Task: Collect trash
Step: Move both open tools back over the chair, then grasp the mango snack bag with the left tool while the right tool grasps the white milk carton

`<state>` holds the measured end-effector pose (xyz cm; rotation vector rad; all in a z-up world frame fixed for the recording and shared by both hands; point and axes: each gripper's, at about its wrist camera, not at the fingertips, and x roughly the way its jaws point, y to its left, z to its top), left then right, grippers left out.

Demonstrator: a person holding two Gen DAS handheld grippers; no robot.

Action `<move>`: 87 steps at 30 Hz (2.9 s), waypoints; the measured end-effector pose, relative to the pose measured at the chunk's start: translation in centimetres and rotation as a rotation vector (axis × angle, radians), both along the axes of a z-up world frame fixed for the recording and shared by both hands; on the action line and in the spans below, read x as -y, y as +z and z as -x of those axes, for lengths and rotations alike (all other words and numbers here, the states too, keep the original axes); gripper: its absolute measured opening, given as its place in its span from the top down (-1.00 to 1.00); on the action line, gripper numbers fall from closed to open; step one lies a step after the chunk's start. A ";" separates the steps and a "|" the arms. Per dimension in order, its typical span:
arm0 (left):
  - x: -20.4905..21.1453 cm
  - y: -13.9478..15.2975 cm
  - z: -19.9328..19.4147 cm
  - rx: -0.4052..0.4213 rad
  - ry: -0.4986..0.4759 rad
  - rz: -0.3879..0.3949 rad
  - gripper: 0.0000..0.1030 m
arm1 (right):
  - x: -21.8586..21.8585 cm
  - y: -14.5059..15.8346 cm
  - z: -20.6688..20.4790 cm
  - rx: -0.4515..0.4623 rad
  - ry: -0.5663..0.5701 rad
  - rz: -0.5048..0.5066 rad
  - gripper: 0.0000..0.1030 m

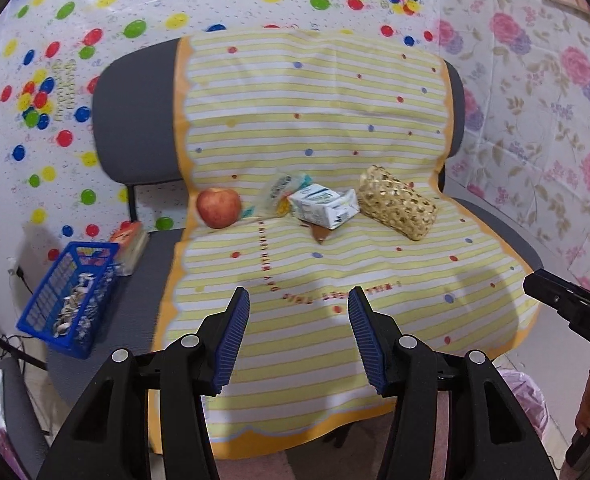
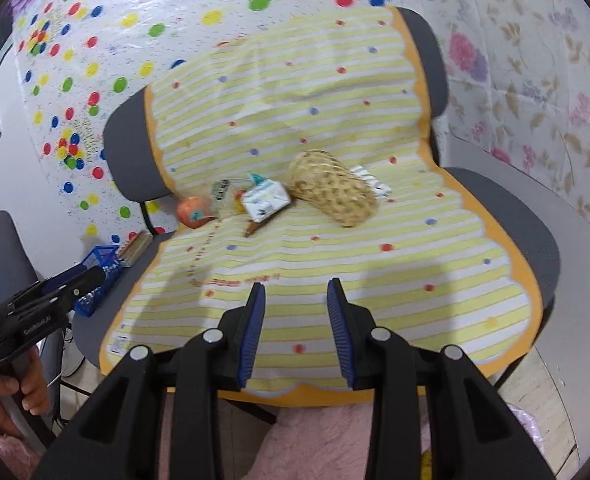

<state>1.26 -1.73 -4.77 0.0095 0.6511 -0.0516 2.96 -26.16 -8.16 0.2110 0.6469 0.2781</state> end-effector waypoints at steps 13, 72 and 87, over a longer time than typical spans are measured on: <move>10.1 2.5 -3.8 0.064 -0.268 0.063 -0.03 | 9.6 0.8 5.7 -0.009 -0.303 0.045 0.38; -3.3 -0.4 -9.6 0.029 0.014 0.013 -0.31 | 2.3 0.1 -3.1 0.012 -0.147 0.075 0.17; -5.2 -5.1 -22.9 -0.045 -0.056 -0.036 -0.28 | -0.8 -0.8 -13.3 -0.041 -0.095 0.125 0.00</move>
